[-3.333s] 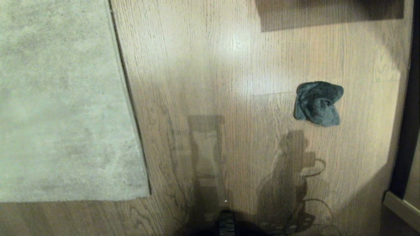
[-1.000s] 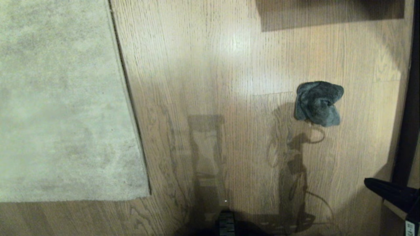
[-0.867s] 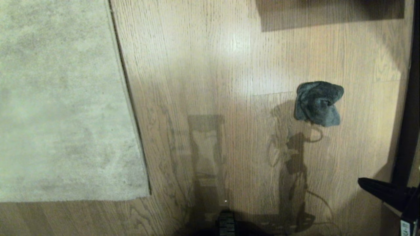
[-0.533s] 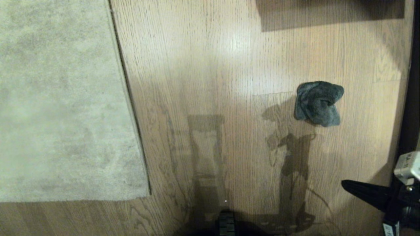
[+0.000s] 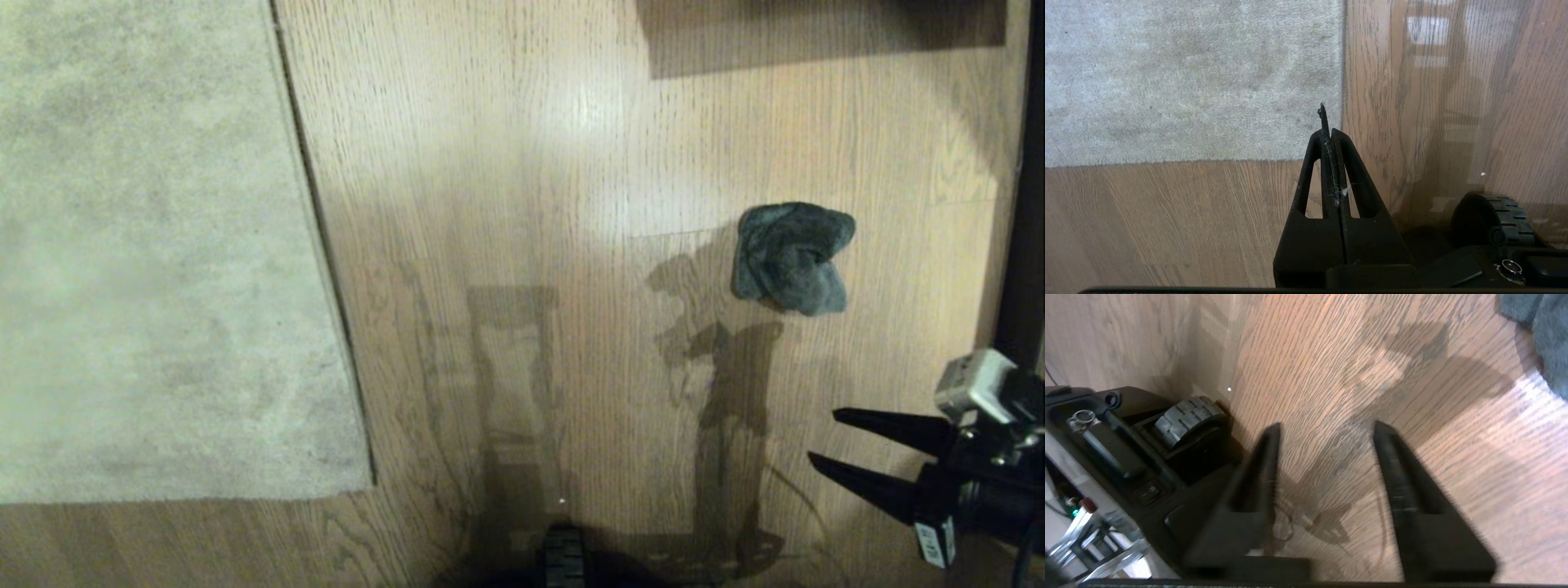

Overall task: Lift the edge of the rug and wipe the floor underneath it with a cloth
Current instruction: Pick up the rag

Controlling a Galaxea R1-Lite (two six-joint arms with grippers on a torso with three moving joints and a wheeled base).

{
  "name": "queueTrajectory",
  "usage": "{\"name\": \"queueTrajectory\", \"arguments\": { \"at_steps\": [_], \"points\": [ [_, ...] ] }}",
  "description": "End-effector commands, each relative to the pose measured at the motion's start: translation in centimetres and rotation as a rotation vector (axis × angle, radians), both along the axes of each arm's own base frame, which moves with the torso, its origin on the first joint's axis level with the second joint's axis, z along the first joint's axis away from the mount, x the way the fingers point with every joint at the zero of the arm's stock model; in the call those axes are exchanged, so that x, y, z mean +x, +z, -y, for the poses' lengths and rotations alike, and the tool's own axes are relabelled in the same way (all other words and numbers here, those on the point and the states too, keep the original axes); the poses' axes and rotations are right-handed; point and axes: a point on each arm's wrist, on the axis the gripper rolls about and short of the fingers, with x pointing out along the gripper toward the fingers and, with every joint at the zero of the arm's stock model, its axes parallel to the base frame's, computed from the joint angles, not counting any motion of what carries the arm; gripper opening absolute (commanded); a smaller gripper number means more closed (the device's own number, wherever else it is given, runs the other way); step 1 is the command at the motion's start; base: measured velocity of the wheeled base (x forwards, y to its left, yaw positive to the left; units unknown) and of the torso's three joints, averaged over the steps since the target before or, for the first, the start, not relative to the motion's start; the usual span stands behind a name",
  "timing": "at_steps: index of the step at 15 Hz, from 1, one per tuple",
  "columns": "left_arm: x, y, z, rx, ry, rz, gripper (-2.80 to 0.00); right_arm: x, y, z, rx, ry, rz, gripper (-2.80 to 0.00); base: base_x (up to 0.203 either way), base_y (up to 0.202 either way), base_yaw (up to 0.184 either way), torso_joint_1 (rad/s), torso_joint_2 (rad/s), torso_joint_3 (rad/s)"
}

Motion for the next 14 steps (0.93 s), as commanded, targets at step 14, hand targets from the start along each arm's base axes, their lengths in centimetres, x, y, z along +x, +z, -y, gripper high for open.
{"name": "queueTrajectory", "arguments": {
  "at_steps": [14],
  "points": [
    [0.0,0.0,0.0,-0.002,0.001,-0.001,-2.80,9.2,0.3,-5.0,0.101,-0.011,0.156,0.00,0.000,0.000,0.000,0.000,0.00,0.000]
  ]
}}
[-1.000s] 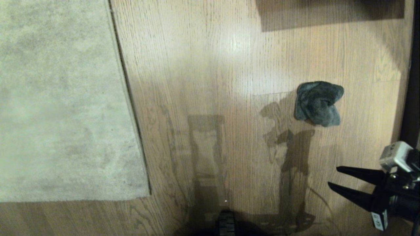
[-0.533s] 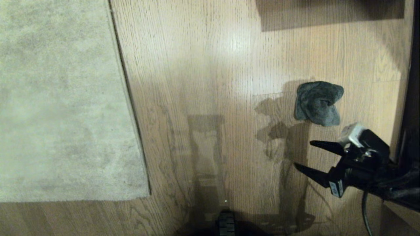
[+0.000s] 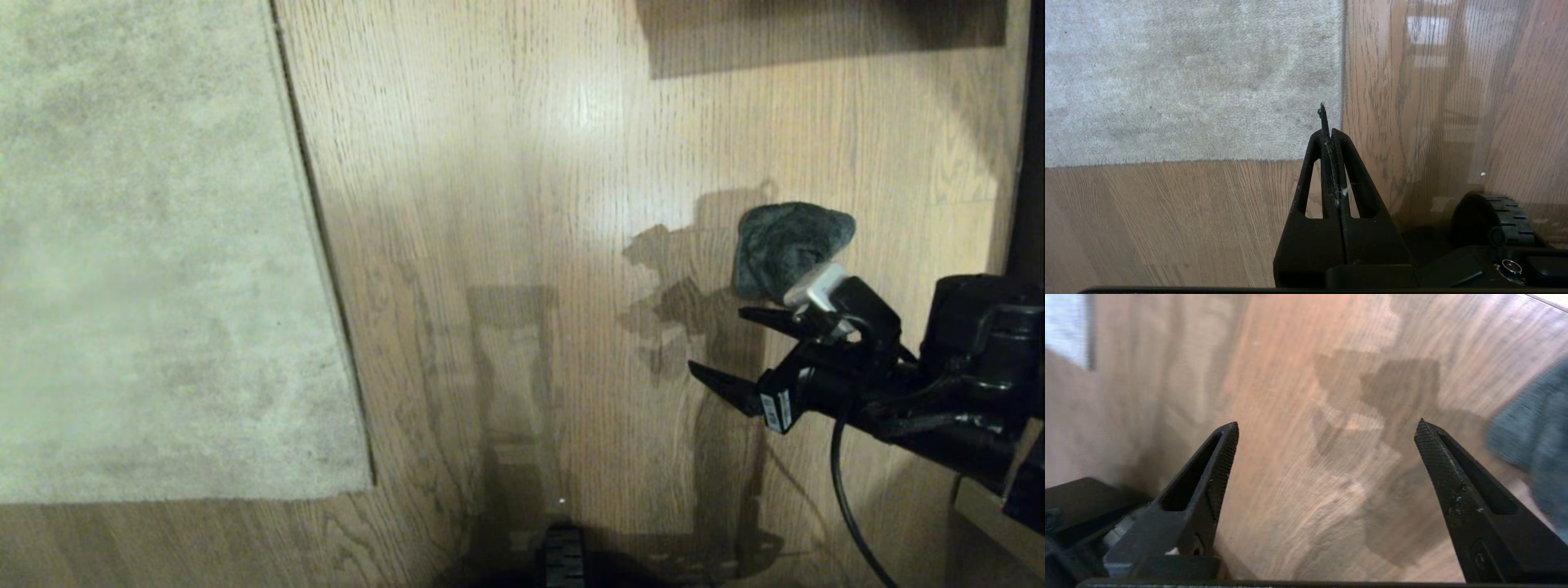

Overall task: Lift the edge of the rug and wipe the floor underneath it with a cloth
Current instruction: Pick up the rag

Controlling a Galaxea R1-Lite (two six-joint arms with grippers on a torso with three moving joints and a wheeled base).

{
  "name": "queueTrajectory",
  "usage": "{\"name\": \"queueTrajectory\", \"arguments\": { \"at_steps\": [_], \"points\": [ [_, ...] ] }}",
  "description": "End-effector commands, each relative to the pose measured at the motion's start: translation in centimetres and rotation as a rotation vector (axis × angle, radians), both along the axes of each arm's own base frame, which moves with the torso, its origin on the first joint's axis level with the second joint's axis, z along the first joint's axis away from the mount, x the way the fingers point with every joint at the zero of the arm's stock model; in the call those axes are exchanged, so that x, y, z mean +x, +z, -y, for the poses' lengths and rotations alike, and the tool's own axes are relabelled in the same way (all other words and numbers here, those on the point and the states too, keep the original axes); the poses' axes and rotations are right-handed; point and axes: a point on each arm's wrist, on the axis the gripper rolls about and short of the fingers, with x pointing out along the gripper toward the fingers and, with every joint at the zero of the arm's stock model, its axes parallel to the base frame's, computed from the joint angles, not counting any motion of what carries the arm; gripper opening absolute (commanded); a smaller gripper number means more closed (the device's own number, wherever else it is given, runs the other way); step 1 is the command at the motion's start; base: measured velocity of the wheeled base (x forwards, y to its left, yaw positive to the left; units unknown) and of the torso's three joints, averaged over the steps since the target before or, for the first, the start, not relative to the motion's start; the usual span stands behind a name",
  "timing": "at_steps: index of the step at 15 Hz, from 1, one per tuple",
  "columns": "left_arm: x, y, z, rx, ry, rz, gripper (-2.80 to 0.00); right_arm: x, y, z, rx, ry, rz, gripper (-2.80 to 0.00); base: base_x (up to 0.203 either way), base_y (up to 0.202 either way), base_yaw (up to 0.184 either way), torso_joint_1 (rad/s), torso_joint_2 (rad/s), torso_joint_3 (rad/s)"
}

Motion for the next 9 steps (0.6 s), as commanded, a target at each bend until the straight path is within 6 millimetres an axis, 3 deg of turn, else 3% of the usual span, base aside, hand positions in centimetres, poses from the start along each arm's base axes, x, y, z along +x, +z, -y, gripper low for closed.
{"name": "queueTrajectory", "arguments": {
  "at_steps": [1,3,9],
  "points": [
    [0.0,0.0,0.0,0.000,0.001,0.000,-2.80,0.7,0.3,0.3,0.003,-0.034,0.017,0.00,0.000,0.000,0.000,0.000,0.00,0.000],
    [0.0,0.0,0.0,-0.001,0.001,0.000,-2.80,1.2,0.5,0.8,0.006,-0.065,0.021,0.00,0.000,0.000,0.000,0.000,0.00,0.000],
    [0.0,0.0,0.0,0.000,0.001,0.000,-2.80,3.9,1.8,5.5,0.019,-0.261,0.081,0.00,0.000,0.000,0.000,0.000,0.00,0.000]
  ]
}}
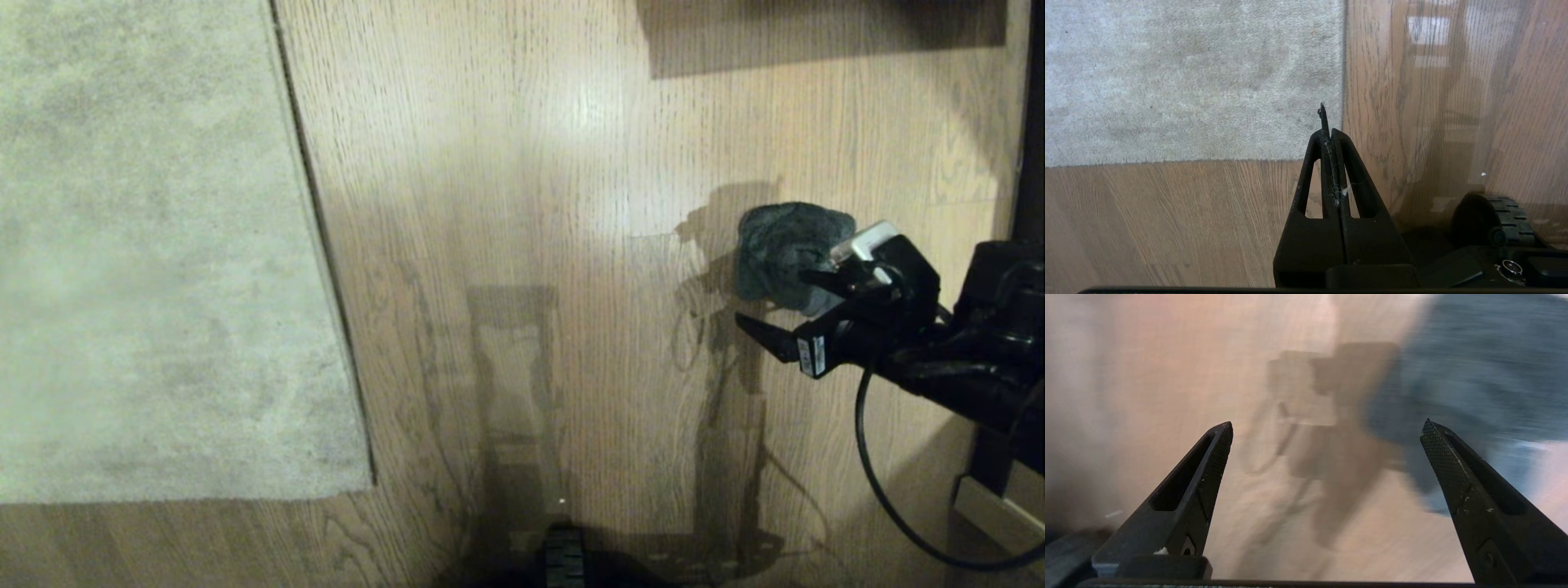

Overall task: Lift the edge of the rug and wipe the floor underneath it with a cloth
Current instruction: Pick up the rag

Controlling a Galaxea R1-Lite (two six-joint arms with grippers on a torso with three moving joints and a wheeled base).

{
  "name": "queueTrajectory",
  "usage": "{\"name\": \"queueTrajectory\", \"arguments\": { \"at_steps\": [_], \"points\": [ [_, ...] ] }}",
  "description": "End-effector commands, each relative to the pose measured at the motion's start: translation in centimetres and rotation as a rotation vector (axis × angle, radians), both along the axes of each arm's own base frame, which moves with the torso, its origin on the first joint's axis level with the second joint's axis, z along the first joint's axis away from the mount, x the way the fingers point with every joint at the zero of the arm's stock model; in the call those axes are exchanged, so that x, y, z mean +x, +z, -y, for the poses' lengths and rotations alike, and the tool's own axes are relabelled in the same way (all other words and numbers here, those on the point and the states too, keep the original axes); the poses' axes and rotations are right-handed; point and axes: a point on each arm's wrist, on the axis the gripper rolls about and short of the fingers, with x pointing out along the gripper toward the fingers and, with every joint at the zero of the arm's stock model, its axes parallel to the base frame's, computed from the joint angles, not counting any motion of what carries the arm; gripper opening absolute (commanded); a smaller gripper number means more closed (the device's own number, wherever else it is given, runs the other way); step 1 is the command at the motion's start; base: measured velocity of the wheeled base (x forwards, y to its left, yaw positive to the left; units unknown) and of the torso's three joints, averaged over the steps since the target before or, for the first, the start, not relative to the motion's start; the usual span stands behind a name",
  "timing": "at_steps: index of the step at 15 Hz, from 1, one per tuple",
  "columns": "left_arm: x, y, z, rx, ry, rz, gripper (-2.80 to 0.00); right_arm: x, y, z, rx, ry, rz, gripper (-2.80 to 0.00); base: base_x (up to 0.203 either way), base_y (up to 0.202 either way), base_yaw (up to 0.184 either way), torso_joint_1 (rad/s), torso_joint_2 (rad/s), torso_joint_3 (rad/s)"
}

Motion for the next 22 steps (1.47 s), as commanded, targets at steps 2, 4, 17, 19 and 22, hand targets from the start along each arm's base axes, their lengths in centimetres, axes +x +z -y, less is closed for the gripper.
{"name": "queueTrajectory", "arguments": {
  "at_steps": [2,4,17,19,22],
  "points": [
    [0.0,0.0,0.0,0.000,0.000,0.000,-2.80,1.3,0.4,1.7,0.002,-0.072,0.031,0.00,0.000,0.000,0.000,0.000,0.00,0.000],
    [0.0,0.0,0.0,0.000,0.000,0.000,-2.80,2.4,-0.1,2.3,0.003,-0.099,0.038,0.00,0.000,0.000,0.000,0.000,0.00,0.000],
    [0.0,0.0,0.0,0.000,0.000,0.000,-2.80,8.0,-0.7,4.5,-0.023,-0.171,0.084,0.00,0.000,0.000,0.000,0.000,0.00,0.000],
    [0.0,0.0,0.0,-0.002,0.000,-0.002,-2.80,7.9,-0.7,4.5,-0.020,-0.172,0.085,-2.80,0.000,0.000,0.000,0.000,0.00,0.000],
    [0.0,0.0,0.0,-0.002,0.000,-0.002,-2.80,7.5,-0.2,4.6,-0.019,-0.173,0.096,-2.80,0.000,0.000,0.000,0.000,0.00,0.000]
  ]
}}
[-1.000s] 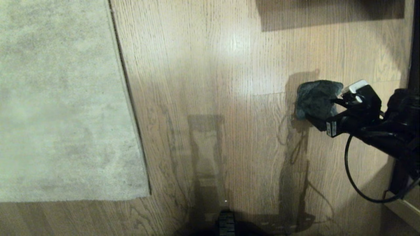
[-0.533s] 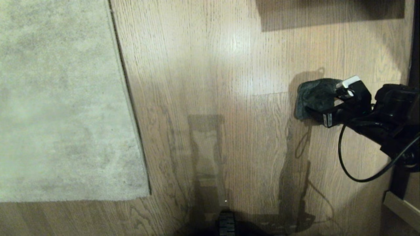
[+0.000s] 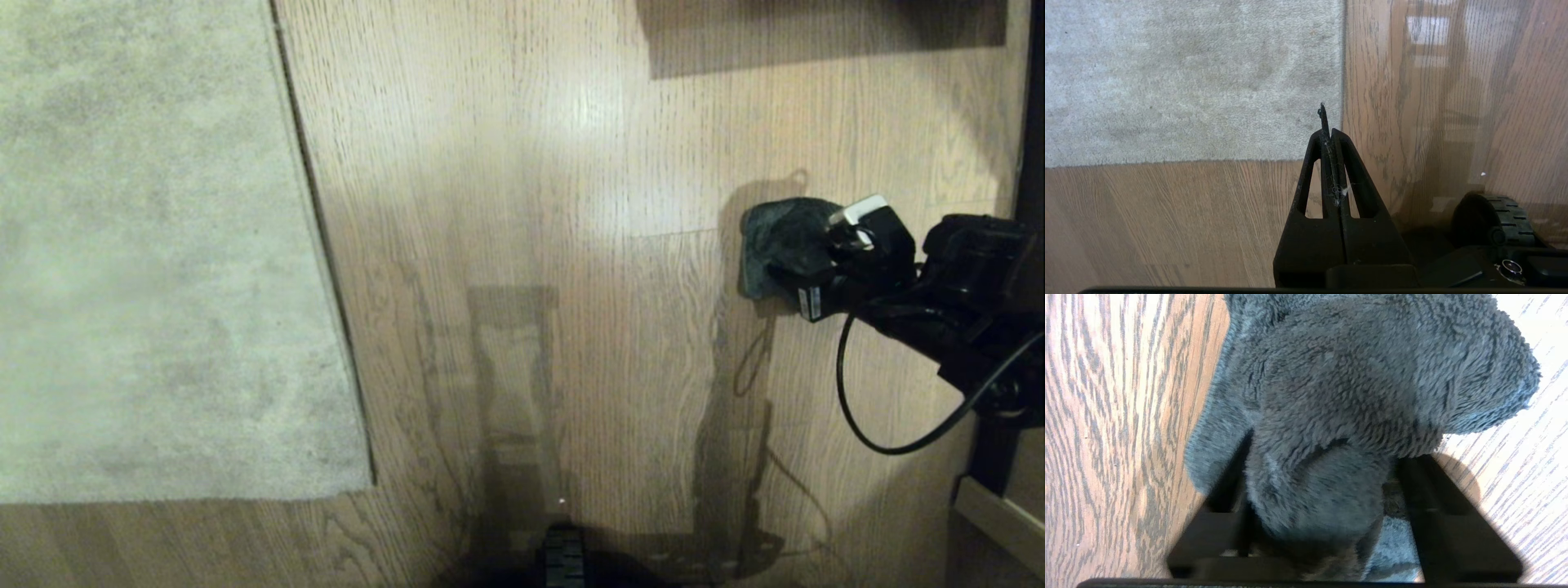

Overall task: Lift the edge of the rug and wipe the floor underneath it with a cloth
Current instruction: Pick up the rag

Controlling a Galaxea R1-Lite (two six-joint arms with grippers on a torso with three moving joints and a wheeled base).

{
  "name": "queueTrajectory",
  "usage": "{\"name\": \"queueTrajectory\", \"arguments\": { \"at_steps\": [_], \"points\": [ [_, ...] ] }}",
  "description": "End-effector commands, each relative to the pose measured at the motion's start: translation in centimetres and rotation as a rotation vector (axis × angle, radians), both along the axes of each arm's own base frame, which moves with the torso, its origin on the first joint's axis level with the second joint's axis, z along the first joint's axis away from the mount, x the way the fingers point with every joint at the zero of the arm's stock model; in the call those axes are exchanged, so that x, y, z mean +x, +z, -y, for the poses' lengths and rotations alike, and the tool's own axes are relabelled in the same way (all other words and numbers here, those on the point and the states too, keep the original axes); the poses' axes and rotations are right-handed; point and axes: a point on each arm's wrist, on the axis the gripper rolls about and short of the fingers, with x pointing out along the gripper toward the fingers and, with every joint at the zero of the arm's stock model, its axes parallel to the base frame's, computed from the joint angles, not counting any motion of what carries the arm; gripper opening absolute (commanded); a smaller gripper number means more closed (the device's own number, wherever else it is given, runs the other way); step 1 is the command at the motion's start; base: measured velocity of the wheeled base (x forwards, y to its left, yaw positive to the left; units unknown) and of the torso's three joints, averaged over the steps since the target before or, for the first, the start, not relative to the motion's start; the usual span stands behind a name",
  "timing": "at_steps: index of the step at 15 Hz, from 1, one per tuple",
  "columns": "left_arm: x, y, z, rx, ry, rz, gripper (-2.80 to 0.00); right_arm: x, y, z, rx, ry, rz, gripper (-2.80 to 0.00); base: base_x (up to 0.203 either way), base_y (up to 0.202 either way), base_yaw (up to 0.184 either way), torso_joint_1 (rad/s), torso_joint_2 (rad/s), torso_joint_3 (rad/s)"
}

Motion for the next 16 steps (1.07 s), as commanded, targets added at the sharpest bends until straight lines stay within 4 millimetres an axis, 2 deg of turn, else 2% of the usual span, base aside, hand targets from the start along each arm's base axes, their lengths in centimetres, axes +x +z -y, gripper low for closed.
{"name": "queueTrajectory", "arguments": {
  "at_steps": [1,4,8,16],
  "points": [
    [0.0,0.0,0.0,0.000,0.001,-0.001,-2.80,-0.4,0.6,0.0,-0.002,0.000,0.023,-2.80,0.000,0.000,0.000,0.000,0.00,0.000],
    [0.0,0.0,0.0,0.000,0.001,-0.001,-2.80,-1.2,0.8,0.0,-0.004,0.001,0.021,-2.80,0.000,0.000,0.000,0.000,0.00,0.000],
    [0.0,0.0,0.0,-0.001,0.001,-0.001,-2.80,-3.6,1.1,0.0,-0.004,0.002,0.018,-2.80,0.000,0.000,0.000,0.000,0.00,0.000],
    [0.0,0.0,0.0,0.000,0.001,-0.001,-2.80,-12.3,1.7,0.1,0.002,0.006,0.032,-2.80,0.000,0.000,0.000,0.000,0.00,0.000]
  ]
}}
